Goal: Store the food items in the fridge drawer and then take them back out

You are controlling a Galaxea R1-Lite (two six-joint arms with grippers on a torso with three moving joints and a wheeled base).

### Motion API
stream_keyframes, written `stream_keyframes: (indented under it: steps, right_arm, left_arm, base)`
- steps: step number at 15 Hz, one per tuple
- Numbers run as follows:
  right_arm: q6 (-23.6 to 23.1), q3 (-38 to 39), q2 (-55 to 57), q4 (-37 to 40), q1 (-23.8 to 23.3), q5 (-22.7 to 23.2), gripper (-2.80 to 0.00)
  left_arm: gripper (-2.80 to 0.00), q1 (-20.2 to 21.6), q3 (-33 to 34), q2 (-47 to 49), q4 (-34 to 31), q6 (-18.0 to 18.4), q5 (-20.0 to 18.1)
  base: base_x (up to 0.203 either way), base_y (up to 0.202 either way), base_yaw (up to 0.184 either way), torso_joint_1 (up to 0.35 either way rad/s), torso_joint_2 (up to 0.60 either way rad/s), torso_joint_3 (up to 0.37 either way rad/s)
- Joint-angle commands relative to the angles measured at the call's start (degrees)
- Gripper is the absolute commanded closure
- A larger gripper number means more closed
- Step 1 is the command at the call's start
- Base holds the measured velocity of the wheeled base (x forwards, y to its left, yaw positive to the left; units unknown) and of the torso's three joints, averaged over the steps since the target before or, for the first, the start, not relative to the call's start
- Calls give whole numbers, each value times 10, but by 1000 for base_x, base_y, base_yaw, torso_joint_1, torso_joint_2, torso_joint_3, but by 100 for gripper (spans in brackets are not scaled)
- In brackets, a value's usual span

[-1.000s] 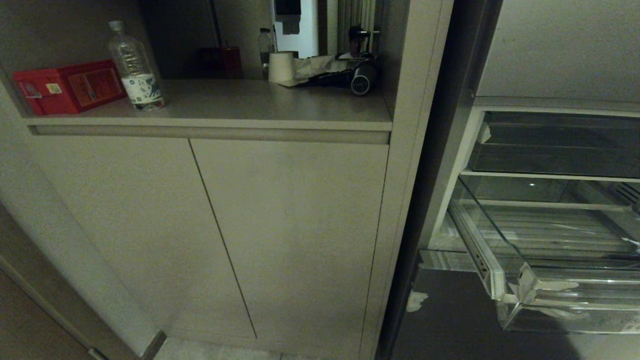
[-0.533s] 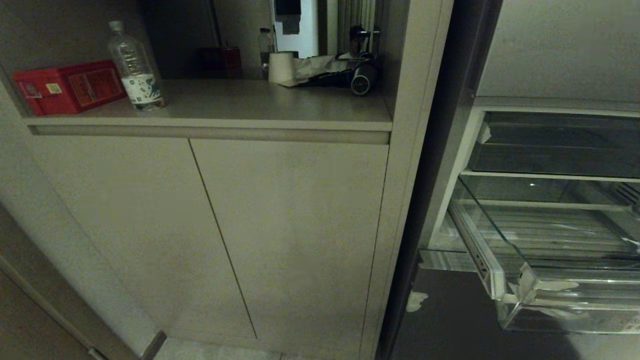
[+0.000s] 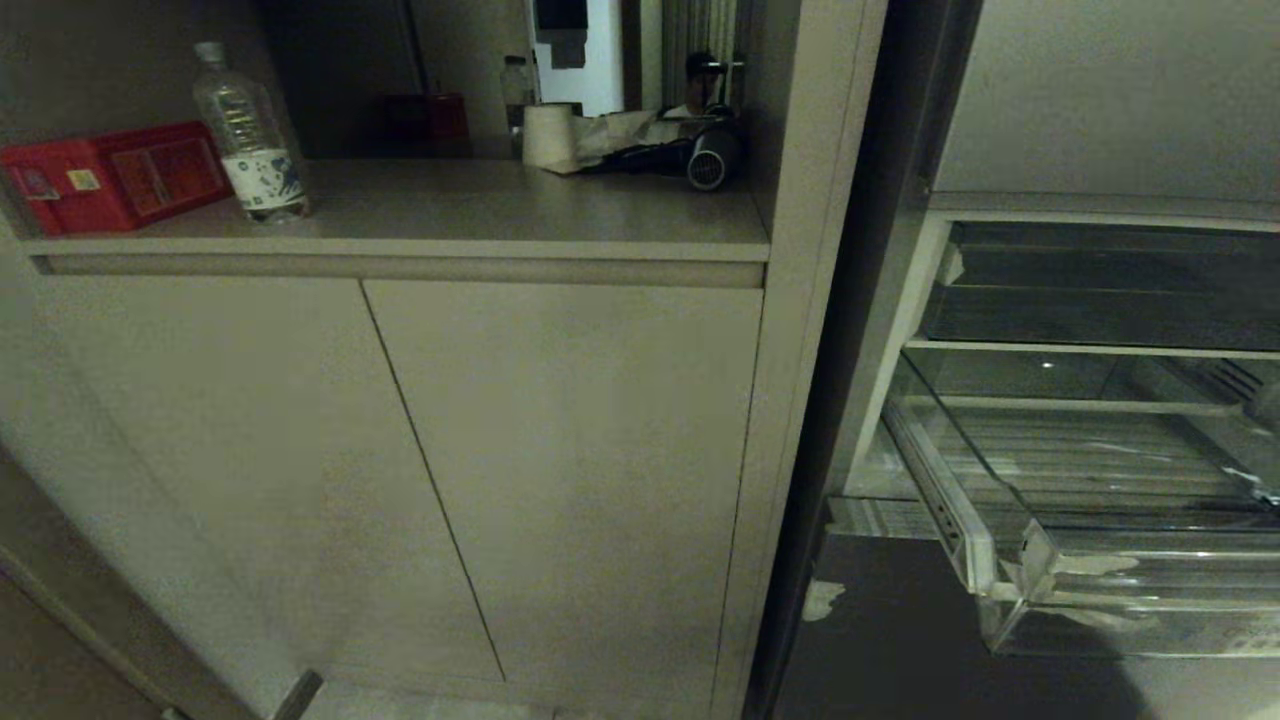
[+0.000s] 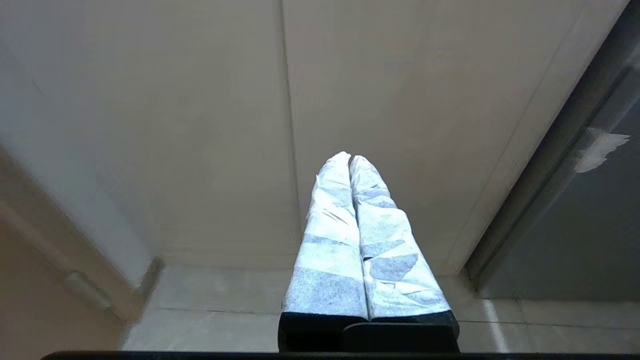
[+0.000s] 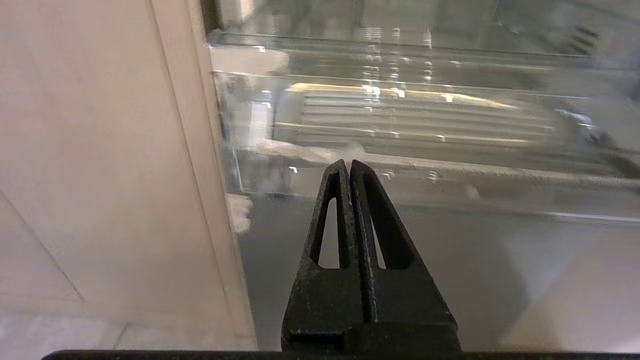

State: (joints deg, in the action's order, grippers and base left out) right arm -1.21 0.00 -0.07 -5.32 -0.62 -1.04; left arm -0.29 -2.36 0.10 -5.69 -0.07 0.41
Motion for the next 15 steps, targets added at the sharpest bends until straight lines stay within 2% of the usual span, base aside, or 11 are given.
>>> stream_keyframes:
  steps: [1, 15]
  right_arm:
    - [0, 18, 0, 1, 0, 0, 0]
    - [14, 18, 0, 5, 0, -1, 0]
  left_arm:
    - [0, 0, 0, 1, 0, 0, 0]
    - [0, 0, 0, 1, 0, 0, 0]
  base:
    - [8, 5, -137, 5, 5, 2]
    - [0, 8, -176, 3, 3, 1]
